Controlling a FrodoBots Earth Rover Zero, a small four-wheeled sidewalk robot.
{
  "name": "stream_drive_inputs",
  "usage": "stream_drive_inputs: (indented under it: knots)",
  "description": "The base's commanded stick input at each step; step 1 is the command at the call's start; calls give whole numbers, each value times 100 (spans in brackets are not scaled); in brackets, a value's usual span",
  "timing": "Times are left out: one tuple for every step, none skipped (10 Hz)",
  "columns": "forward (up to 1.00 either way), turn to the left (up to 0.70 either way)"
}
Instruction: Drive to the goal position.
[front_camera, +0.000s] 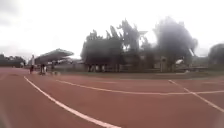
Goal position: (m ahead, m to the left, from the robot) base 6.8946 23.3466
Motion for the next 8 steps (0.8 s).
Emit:
stream_drive_inputs:
  knots:
    - [70,0]
    - [70,0]
    - [70,0]
    - [70,0]
    - [70,0]
    - [70,0]
    - [70,0]
    - [70,0]
